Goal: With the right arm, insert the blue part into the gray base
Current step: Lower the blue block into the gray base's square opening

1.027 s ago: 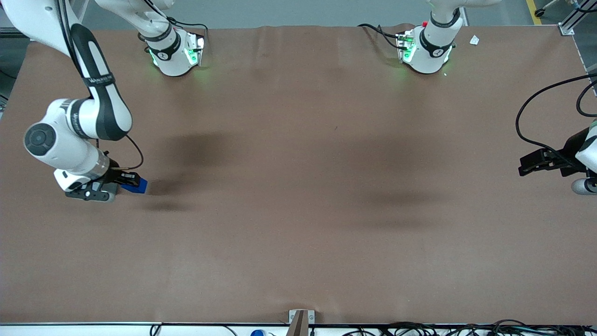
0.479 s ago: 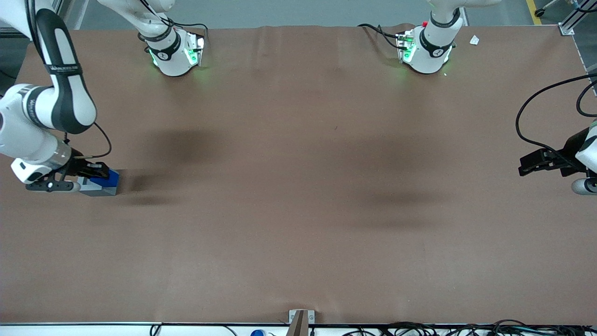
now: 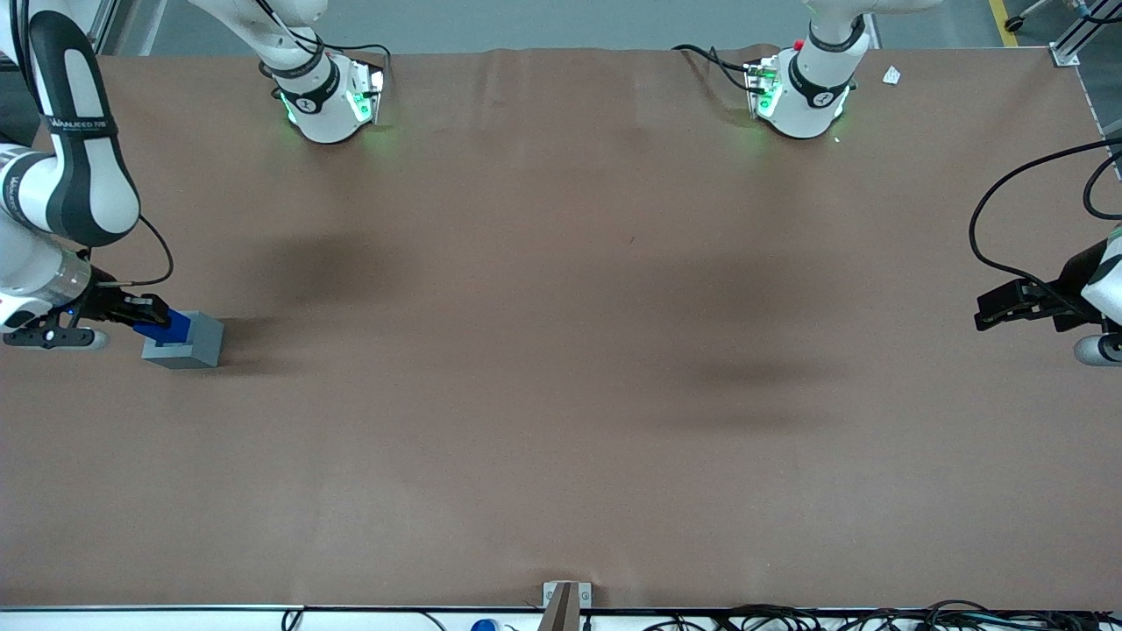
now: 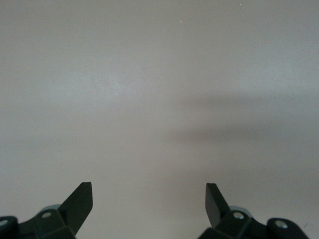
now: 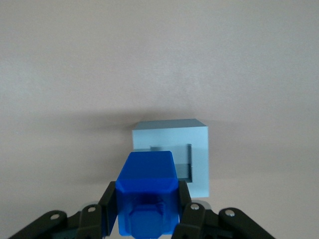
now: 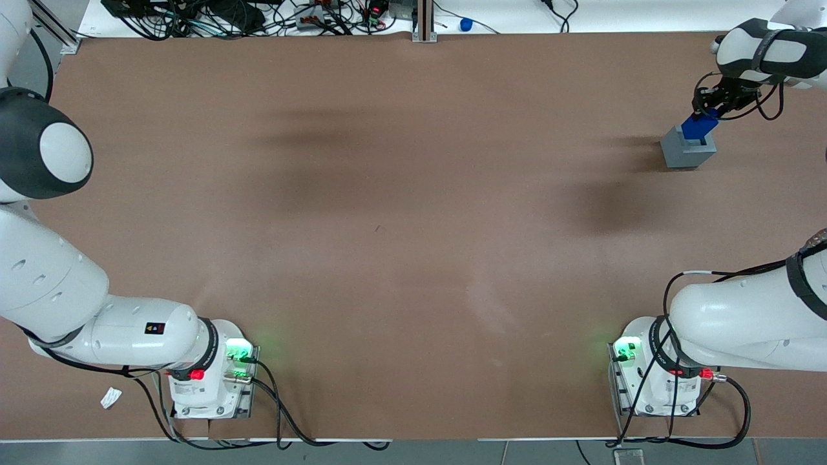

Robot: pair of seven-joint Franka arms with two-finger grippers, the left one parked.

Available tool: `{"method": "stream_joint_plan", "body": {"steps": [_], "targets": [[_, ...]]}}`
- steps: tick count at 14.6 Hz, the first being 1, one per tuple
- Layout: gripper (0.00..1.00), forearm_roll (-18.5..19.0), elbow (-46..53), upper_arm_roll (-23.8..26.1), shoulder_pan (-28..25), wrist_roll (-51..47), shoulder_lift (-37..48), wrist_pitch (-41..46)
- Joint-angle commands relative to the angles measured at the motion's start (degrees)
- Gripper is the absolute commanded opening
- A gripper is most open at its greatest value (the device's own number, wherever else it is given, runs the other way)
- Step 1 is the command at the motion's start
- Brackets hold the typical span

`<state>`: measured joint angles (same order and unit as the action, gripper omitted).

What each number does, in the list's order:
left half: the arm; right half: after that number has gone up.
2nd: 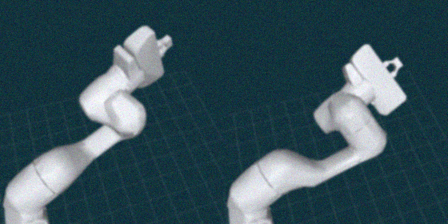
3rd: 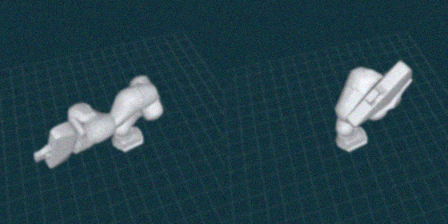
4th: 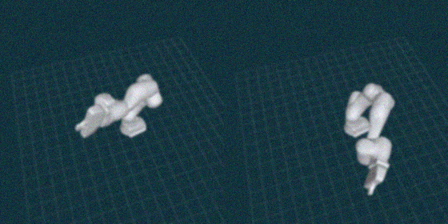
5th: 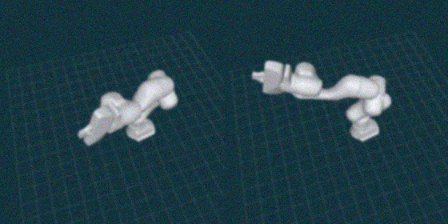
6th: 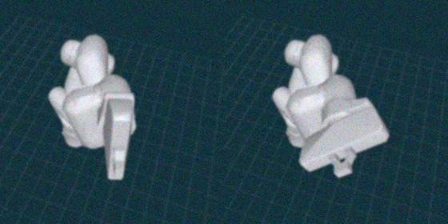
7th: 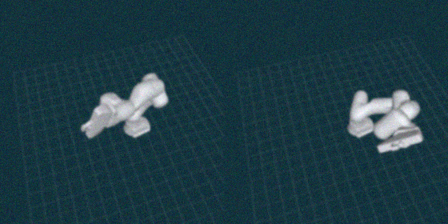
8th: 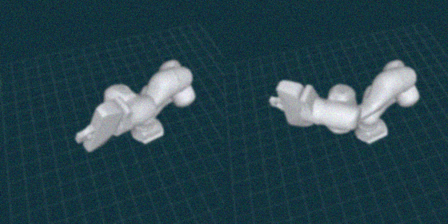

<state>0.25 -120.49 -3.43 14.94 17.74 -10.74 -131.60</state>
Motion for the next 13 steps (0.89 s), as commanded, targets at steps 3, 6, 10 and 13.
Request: {"method": "stream_joint_plan", "body": {"steps": [3,6,10,13], "targets": [[0.19,0.89,-1.59,0.97,1.85,1.16,1.69,-0.67],[0.19,0.89,-1.59,0.97,2.55,1.16,1.16,-2.52],[0.19,0.80,-1.68,0.97,2.99,1.16,0.55,-2.96],[0.19,0.80,-1.68,0.97,3.08,1.25,-0.15,-3.31]]}}
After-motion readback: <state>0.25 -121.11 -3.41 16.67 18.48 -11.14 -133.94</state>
